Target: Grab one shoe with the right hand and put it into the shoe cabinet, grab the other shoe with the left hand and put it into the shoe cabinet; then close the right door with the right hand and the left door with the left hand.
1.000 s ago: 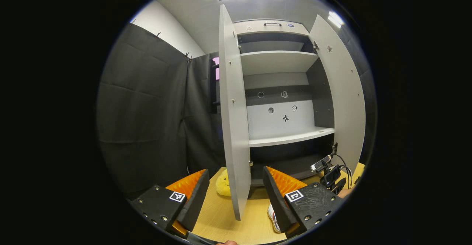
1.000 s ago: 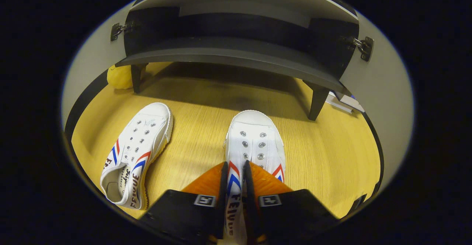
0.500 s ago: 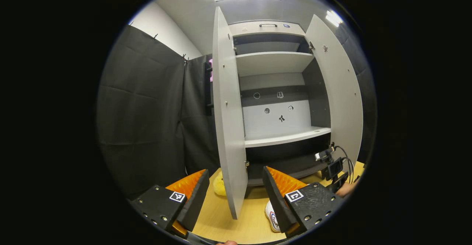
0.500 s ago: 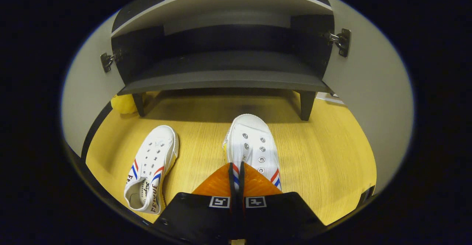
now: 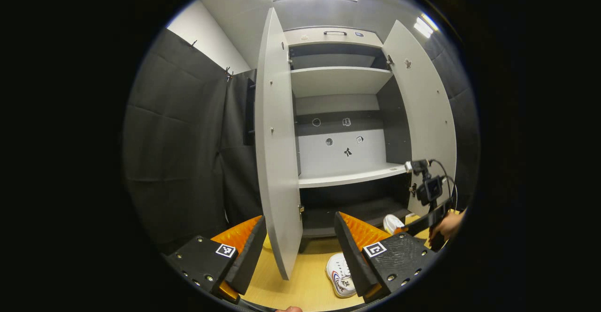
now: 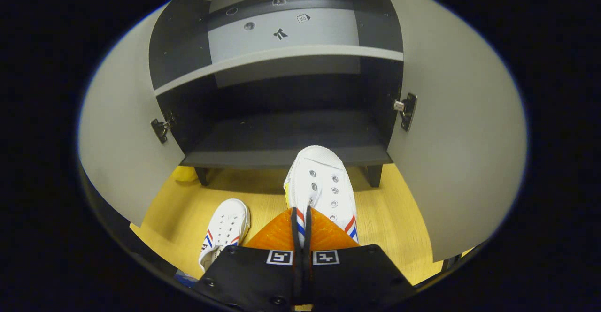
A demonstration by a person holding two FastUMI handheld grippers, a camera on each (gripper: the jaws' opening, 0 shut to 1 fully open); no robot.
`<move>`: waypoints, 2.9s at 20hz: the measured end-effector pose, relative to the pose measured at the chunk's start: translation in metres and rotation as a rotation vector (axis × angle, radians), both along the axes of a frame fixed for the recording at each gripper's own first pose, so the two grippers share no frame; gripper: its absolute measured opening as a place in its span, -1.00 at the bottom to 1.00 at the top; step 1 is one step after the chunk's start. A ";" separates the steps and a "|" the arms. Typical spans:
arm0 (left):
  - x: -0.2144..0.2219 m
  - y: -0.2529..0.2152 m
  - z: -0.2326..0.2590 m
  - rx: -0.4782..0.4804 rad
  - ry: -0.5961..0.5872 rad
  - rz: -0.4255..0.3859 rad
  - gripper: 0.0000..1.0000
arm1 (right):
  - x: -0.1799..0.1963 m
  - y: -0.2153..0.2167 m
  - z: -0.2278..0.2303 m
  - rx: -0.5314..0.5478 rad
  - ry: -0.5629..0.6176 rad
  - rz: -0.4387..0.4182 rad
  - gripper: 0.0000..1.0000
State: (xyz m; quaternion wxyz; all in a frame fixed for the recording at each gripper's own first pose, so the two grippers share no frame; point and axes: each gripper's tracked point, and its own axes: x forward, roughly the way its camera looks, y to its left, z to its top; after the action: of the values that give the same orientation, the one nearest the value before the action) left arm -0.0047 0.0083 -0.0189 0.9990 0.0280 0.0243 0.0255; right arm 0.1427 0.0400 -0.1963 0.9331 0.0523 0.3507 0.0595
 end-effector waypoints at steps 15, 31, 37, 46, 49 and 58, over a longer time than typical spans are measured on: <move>0.032 -0.026 0.007 -0.038 -0.018 -0.022 0.58 | 0.062 0.007 0.168 0.030 -0.320 0.067 -0.97; 0.050 -0.037 0.000 0.005 0.007 0.057 0.58 | 0.223 -0.007 0.233 0.093 -0.416 -0.008 -0.97; 0.046 -0.029 -0.015 -0.008 0.056 0.099 0.56 | 0.263 -0.004 0.198 0.053 -0.341 -0.031 -0.97; 0.062 -0.029 -0.037 -0.055 0.122 0.079 0.58 | 0.249 -0.002 0.233 -0.017 -0.500 -0.009 0.27; 0.073 -0.029 -0.050 -0.099 0.152 0.051 0.59 | 0.218 -0.006 0.245 -0.034 -0.562 -0.001 0.93; 0.102 -0.049 -0.110 -0.138 0.314 -0.100 0.59 | 0.116 -0.030 0.266 -0.100 -0.685 0.019 0.96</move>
State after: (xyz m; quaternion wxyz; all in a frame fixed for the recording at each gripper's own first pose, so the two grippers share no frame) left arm 0.0971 -0.0402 -0.1290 0.9825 -0.0358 0.1802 -0.0306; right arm 0.2587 0.0099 0.0698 0.9975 -0.0200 0.0203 0.0652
